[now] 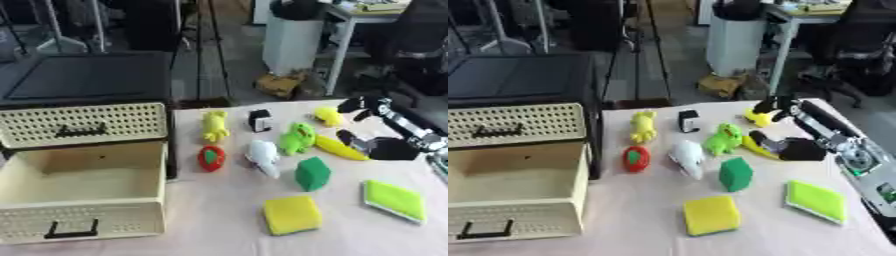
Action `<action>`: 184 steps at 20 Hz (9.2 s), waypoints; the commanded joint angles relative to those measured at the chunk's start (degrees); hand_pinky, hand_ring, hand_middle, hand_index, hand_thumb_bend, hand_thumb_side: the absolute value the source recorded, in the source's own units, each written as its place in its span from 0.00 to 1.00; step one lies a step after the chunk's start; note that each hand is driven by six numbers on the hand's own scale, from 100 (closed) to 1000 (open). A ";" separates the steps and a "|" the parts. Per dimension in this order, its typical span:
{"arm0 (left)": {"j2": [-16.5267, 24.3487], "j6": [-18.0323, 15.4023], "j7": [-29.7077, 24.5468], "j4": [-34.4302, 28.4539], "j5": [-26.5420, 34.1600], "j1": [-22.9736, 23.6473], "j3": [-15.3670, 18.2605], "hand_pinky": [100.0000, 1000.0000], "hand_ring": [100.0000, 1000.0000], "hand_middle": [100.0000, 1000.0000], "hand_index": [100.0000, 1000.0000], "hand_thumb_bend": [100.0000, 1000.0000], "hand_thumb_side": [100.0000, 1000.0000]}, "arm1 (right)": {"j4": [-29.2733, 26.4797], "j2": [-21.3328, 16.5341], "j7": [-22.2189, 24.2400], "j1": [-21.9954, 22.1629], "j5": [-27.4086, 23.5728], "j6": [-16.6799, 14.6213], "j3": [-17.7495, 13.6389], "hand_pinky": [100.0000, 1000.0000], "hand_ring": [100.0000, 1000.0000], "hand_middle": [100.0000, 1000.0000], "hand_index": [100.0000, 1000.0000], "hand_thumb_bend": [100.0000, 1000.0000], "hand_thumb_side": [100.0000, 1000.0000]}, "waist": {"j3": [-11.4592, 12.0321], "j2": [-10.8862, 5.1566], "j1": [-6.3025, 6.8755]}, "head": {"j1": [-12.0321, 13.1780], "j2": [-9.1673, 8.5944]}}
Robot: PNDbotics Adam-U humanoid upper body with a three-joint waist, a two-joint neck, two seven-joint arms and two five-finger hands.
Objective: Pick up objects from table and place into drawer.
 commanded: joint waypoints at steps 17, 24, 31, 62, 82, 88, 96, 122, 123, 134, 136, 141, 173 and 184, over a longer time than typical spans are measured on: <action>-0.08 -0.99 -2.82 -0.66 -0.37 -0.40 1.24 0.09 0.00 0.28 0.74 0.57 1.00 | -7.27 0.98 13.00 0.89 7.21 -3.07 5.62 0.71 0.81 0.83 0.82 0.37 0.48 | 0.23 -0.08 -0.10 | -0.11 0.53; -0.38 -1.34 -3.56 -0.64 -0.62 -0.42 1.19 0.09 0.00 0.28 0.74 0.57 1.00 | -6.78 3.62 15.86 0.02 9.45 -4.18 8.71 0.71 0.82 0.83 0.82 0.39 0.46 | 0.31 0.04 0.00 | -0.33 0.50; -0.57 -1.60 -4.23 -0.79 -0.83 -0.42 1.20 0.09 0.00 0.28 0.74 0.56 1.00 | 0.48 6.50 14.96 -2.08 13.50 -5.29 9.48 0.74 0.89 0.89 0.83 0.40 0.46 | 0.42 0.16 0.12 | -0.58 0.33; -1.53 -2.17 -5.50 -1.09 -1.00 -0.02 1.23 0.09 0.00 0.28 0.74 0.54 1.00 | 6.36 9.50 15.35 -3.01 23.97 -9.46 12.06 0.69 0.77 0.79 0.84 0.40 0.45 | 0.55 0.31 0.18 | -0.62 0.18; -1.81 -2.55 -5.88 -1.00 -0.80 0.21 1.27 0.09 0.00 0.29 0.75 0.52 1.00 | 7.51 10.47 4.34 -2.34 28.63 -10.05 11.92 0.20 0.37 0.41 0.76 0.07 0.01 | 0.56 0.50 0.04 | -0.51 -0.37; -1.54 -2.61 -6.06 -0.93 -0.81 0.33 1.37 0.09 0.00 0.29 0.75 0.52 1.00 | -3.39 5.95 5.60 -1.95 18.94 -8.03 10.41 0.19 0.37 0.40 0.75 0.05 0.02 | 0.38 0.16 -0.33 | -0.24 -0.14; -1.50 -2.79 -6.01 -0.85 -0.49 0.60 1.31 0.09 0.00 0.29 0.75 0.52 1.00 | -13.80 2.58 7.66 -8.75 8.54 -3.76 8.60 0.20 0.38 0.40 0.76 0.05 0.03 | 0.61 -1.10 -0.35 | -0.45 0.62; -6.84 -5.28 -8.23 -2.31 2.53 -7.70 -1.99 0.10 0.00 0.28 0.74 0.54 1.00 | 12.19 20.87 11.61 -32.85 14.96 -8.00 13.20 0.23 0.40 0.41 0.76 0.03 0.06 | 14.58 1.19 2.57 | -8.42 -3.79; -7.10 -5.35 -8.32 -2.43 2.65 -8.18 -2.08 0.10 0.00 0.28 0.74 0.54 1.00 | 12.88 21.07 11.16 -33.18 15.48 -8.11 12.97 0.23 0.40 0.41 0.76 0.02 0.05 | 15.33 1.58 2.61 | -8.91 -4.28; -8.03 -5.62 -8.80 -3.24 3.15 -10.45 -2.47 0.10 0.00 0.28 0.74 0.54 1.00 | 17.41 24.04 6.45 -35.17 20.85 -9.02 11.30 0.43 0.54 0.61 0.81 0.17 0.22 | 18.32 3.85 2.61 | -10.88 -6.53; -8.08 -5.66 -8.91 -3.25 3.16 -10.46 -2.53 0.10 0.00 0.28 0.74 0.54 1.00 | 17.60 24.76 5.69 -35.10 21.52 -9.22 11.38 0.47 0.58 0.67 0.82 0.22 0.26 | 18.22 3.86 2.63 | -10.83 -6.59; -8.14 -5.69 -9.09 -3.13 3.13 -10.24 -2.54 0.10 0.00 0.28 0.74 0.54 1.00 | 18.15 27.02 4.38 -34.65 21.78 -9.45 11.60 0.50 0.62 0.71 0.82 0.25 0.31 | 17.97 3.59 2.80 | -10.74 -6.71; -4.23 -5.42 -5.63 -4.55 2.42 -5.67 -1.60 0.13 0.06 0.31 0.74 0.60 1.00 | -5.17 14.23 -13.22 -21.23 1.41 1.72 5.09 0.56 0.68 0.73 0.78 0.00 0.58 | 10.25 -1.15 1.78 | -5.31 -4.26; 0.73 -9.76 -15.74 -3.10 6.15 -2.11 -4.56 0.16 0.09 0.36 0.70 0.53 1.00 | -17.43 5.42 -21.73 -3.45 -2.27 7.13 -5.38 0.56 0.67 0.72 0.77 0.00 0.58 | 5.03 -0.22 0.79 | -2.13 -3.41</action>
